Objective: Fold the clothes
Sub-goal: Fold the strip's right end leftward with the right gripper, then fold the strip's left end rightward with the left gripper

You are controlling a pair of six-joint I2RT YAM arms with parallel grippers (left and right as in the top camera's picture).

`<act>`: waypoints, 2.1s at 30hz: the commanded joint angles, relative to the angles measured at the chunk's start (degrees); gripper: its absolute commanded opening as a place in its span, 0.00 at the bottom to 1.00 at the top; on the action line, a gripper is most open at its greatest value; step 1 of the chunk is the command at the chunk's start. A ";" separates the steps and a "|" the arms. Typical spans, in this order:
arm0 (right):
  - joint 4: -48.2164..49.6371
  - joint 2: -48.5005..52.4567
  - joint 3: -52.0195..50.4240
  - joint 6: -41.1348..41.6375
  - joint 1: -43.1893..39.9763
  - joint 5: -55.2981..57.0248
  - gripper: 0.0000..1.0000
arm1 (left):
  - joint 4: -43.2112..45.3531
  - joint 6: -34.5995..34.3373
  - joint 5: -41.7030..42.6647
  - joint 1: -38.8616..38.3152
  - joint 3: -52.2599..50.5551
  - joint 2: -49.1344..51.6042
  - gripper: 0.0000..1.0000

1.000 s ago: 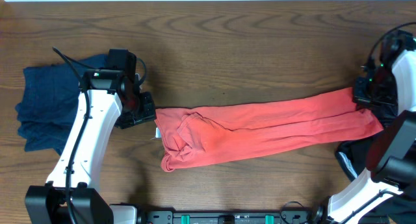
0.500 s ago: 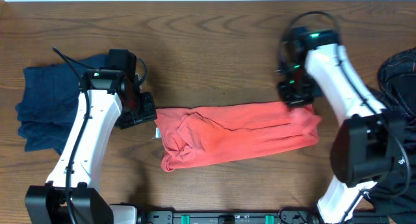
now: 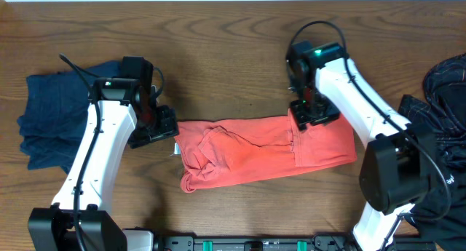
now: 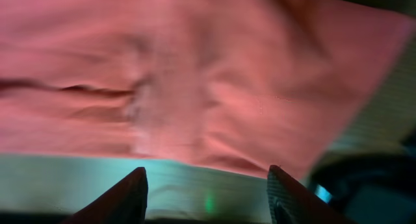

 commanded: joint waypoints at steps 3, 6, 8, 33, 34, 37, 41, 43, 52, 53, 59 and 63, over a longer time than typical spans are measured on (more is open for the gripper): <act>-0.04 -0.35 -0.26 6.01 -5.57 5.90 0.61 | 2.99 -0.07 6.97 -0.15 -4.98 0.28 0.78; -0.15 -0.35 -0.26 6.01 -8.02 5.27 0.62 | 8.15 -0.07 9.53 -0.20 -9.60 0.57 0.86; -0.37 -0.35 -0.28 5.99 -9.20 5.29 0.64 | 11.39 -0.07 12.50 -0.17 -12.63 1.05 0.88; -2.23 -0.76 -0.28 6.01 -14.16 6.91 0.63 | 22.95 -0.07 12.50 -1.31 -21.16 3.80 0.06; -2.16 -0.92 -0.28 6.01 -15.02 7.21 0.62 | 20.28 -0.04 9.94 -0.26 -19.30 3.80 0.06; -1.53 -1.29 -0.28 5.01 -18.36 7.26 0.63 | 12.26 0.70 1.99 2.73 -12.48 3.80 0.06; -1.77 -1.29 -0.28 2.47 -22.84 7.23 0.63 | 4.83 2.78 -1.55 4.85 -2.91 3.80 0.06; -1.81 -1.29 -0.28 2.23 -24.48 7.23 0.63 | 2.67 2.75 -1.55 4.81 0.87 3.80 0.06; -1.73 -1.29 -0.28 1.20 -27.21 7.02 0.63 | -2.29 0.50 3.06 -5.46 7.93 3.85 0.06; -1.73 -1.27 -0.28 1.22 -27.21 7.02 0.63 | -1.66 -0.37 3.23 -7.72 7.93 3.87 0.06; -1.81 -1.29 -0.28 0.11 -27.21 6.73 0.64 | 8.15 -5.46 3.13 -23.85 7.89 4.68 0.07; -2.23 -1.29 -0.28 -1.07 -27.21 5.01 0.63 | 12.74 -8.20 1.25 -32.46 7.89 8.55 0.09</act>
